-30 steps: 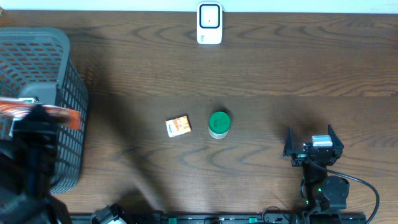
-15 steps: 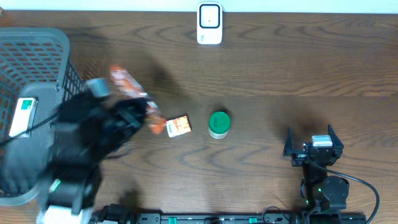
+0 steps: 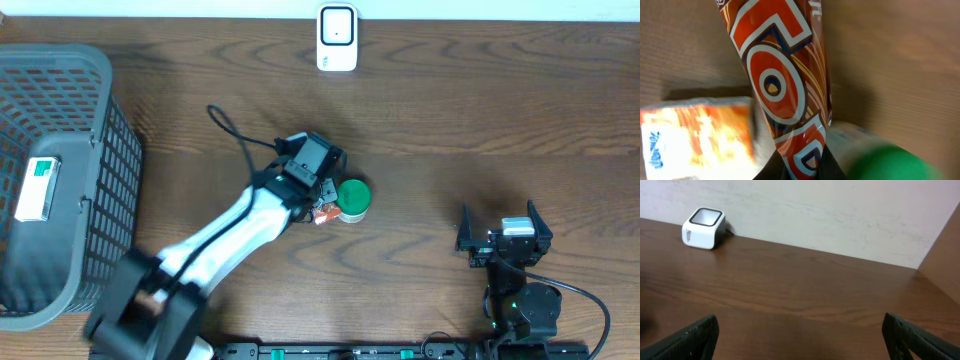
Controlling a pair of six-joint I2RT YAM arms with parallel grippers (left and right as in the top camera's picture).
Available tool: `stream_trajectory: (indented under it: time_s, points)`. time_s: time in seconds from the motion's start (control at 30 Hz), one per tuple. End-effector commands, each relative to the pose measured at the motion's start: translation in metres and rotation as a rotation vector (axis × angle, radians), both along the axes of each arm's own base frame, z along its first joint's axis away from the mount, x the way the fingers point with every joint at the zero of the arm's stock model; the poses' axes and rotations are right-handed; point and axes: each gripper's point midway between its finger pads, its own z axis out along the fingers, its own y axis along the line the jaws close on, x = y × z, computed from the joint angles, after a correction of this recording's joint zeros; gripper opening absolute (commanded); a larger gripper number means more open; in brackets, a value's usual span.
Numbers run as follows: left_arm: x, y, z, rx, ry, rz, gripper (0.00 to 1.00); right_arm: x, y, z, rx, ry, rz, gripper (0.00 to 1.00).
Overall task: Scan the item barcode
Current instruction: 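Lay the TOP bar between the tissue pack and jar, then move the left gripper back over the basket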
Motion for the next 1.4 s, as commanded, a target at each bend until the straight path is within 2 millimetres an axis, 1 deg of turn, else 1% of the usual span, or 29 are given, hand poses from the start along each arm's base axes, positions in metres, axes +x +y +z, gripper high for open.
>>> stream_trajectory:
  time_s: [0.0, 0.03, 0.07, 0.13, 0.17, 0.23, 0.3, 0.33, 0.4, 0.43, 0.47, 0.5, 0.53, 0.6, 0.63, 0.67, 0.7, 0.73, 0.77, 0.83, 0.87, 0.9, 0.97, 1.07, 1.13, 1.2, 1.37]
  points:
    - [0.007, 0.014, -0.026, 0.089, 0.010, 0.022, 0.09, 0.000, 0.004, -0.001, -0.011, 0.003, 0.015, 0.99]
    - [0.007, 0.014, -0.030, 0.094, 0.015, 0.022, 0.11, 0.000, 0.004, -0.001, -0.010, 0.003, 0.015, 0.99]
    - [0.008, 0.013, -0.033, 0.098, 0.020, 0.021, 0.21, 0.000, 0.004, -0.001, -0.010, 0.003, 0.015, 0.99]
    - [0.009, 0.013, -0.031, 0.100, 0.011, 0.006, 0.40, 0.000, 0.004, -0.001, -0.011, 0.003, 0.015, 0.99]
    - [0.011, 0.011, -0.026, 0.103, -0.002, -0.016, 0.50, 0.000, 0.004, -0.001, -0.011, 0.003, 0.015, 0.99]
    - [0.015, 0.008, -0.009, 0.105, -0.030, -0.055, 0.66, 0.000, 0.004, -0.001, -0.010, 0.003, 0.015, 0.99]
    - [0.019, 0.005, 0.018, 0.091, -0.069, -0.071, 0.72, 0.000, 0.004, -0.001, -0.011, 0.003, 0.015, 0.99]
    - [0.021, 0.004, 0.038, 0.076, -0.100, -0.078, 0.72, 0.000, 0.004, -0.001, -0.011, 0.003, 0.015, 0.99]
    - [0.023, 0.003, 0.088, 0.038, -0.185, -0.097, 0.72, 0.000, 0.004, -0.001, -0.011, 0.003, 0.015, 0.99]
    - [0.023, 0.004, 0.109, 0.025, -0.227, -0.104, 0.72, 0.000, 0.004, -0.001, -0.011, 0.003, 0.015, 0.99]
    - [0.022, 0.008, 0.135, 0.017, -0.281, -0.103, 0.73, 0.000, 0.004, -0.001, -0.011, 0.003, 0.015, 0.99]
    - [0.019, 0.026, 0.190, 0.025, -0.409, -0.065, 0.80, 0.000, 0.004, -0.001, -0.011, 0.003, 0.015, 0.99]
    - [0.015, 0.039, 0.216, 0.038, -0.474, -0.034, 0.84, 0.000, 0.004, -0.001, -0.011, 0.003, 0.015, 0.99]
    - [0.007, 0.068, 0.257, 0.071, -0.578, 0.024, 0.85, 0.000, 0.004, -0.001, -0.011, 0.003, 0.015, 0.99]
    - [0.000, 0.090, 0.276, 0.103, -0.626, 0.078, 0.85, 0.000, 0.004, -0.001, -0.011, 0.003, 0.015, 0.99]
    - [-0.006, 0.113, 0.290, 0.138, -0.661, 0.147, 0.85, 0.000, 0.004, -0.001, -0.011, 0.003, 0.015, 0.99]
    - [-0.014, 0.139, 0.301, 0.171, -0.684, 0.236, 0.85, 0.000, 0.004, -0.001, -0.011, 0.003, 0.015, 0.99]
    - [-0.025, 0.170, 0.310, 0.198, -0.698, 0.362, 0.85, 0.000, 0.004, -0.001, -0.011, 0.003, 0.015, 0.99]
    - [-0.037, 0.200, 0.315, 0.223, -0.704, 0.485, 0.85, 0.000, 0.004, -0.001, -0.011, 0.003, 0.015, 0.99]
    - [-0.059, 0.246, 0.323, 0.266, -0.708, 0.648, 0.85, 0.000, 0.004, -0.001, -0.011, 0.003, 0.015, 0.99]
    - [-0.075, 0.277, 0.328, 0.296, -0.715, 0.764, 0.85, 0.000, 0.004, -0.001, -0.011, 0.003, 0.015, 0.99]
    - [-0.085, 0.295, 0.330, 0.314, -0.719, 0.834, 0.85, 0.000, 0.004, -0.001, -0.011, 0.003, 0.015, 0.99]
    - [-0.101, 0.322, 0.333, 0.345, -0.717, 0.951, 0.85, 0.000, 0.004, -0.001, -0.011, 0.003, 0.015, 0.99]
    - [-0.117, 0.355, 0.329, 0.388, -0.682, 1.095, 0.85, 0.000, 0.004, -0.001, -0.011, 0.003, 0.015, 0.99]
    - [-0.120, 0.371, 0.320, 0.400, -0.637, 1.158, 0.86, 0.000, 0.004, -0.001, -0.011, 0.003, 0.015, 0.99]
    - [-0.118, 0.386, 0.308, 0.400, -0.582, 1.201, 0.86, 0.000, 0.004, -0.001, -0.011, 0.003, 0.015, 0.99]
    - [-0.098, 0.416, 0.264, 0.339, -0.408, 1.243, 0.86, 0.000, 0.004, -0.001, -0.011, 0.003, 0.015, 0.99]
